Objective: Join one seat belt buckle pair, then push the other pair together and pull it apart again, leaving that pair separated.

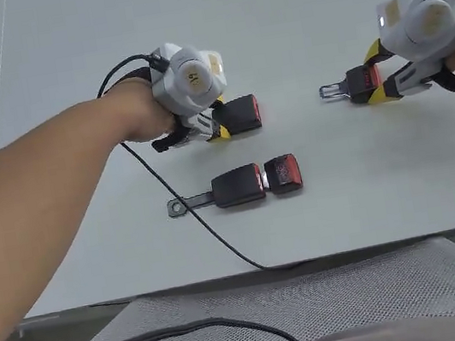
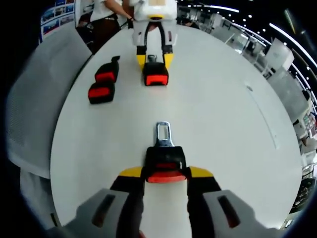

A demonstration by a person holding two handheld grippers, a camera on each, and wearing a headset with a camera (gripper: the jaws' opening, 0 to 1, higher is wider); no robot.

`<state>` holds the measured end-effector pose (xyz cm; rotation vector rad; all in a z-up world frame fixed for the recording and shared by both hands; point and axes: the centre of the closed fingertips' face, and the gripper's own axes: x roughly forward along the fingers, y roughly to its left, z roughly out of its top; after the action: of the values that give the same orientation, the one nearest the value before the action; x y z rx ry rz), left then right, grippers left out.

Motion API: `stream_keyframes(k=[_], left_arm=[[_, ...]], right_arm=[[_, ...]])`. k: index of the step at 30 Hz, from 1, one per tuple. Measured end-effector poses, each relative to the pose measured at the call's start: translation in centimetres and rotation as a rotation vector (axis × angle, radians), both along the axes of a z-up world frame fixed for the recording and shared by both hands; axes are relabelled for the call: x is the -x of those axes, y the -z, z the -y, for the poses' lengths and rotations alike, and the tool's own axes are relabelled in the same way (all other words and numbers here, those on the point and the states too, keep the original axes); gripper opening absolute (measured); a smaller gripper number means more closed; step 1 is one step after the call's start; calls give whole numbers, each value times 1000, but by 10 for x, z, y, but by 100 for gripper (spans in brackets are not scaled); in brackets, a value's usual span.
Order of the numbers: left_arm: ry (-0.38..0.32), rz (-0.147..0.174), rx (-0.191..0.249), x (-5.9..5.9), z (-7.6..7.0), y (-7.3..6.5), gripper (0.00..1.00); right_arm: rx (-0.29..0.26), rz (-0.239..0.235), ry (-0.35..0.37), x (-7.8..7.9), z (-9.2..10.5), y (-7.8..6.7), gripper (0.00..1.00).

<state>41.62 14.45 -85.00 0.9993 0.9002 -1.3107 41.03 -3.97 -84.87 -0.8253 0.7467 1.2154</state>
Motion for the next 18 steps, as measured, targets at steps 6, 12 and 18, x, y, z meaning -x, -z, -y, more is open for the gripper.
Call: stream_keyframes(k=[6,12,18], left_arm=[[14,5,4,1,0,1,31],[22,-1,-4,0,0,1,31],[16,-6,0,0,0,1,31]], right_arm=[[-21,1,2,0,-31,-1,32],[-53,-3,18,-3,-57,-2,32],[-72,-1,11,-2,-77,-3,32]])
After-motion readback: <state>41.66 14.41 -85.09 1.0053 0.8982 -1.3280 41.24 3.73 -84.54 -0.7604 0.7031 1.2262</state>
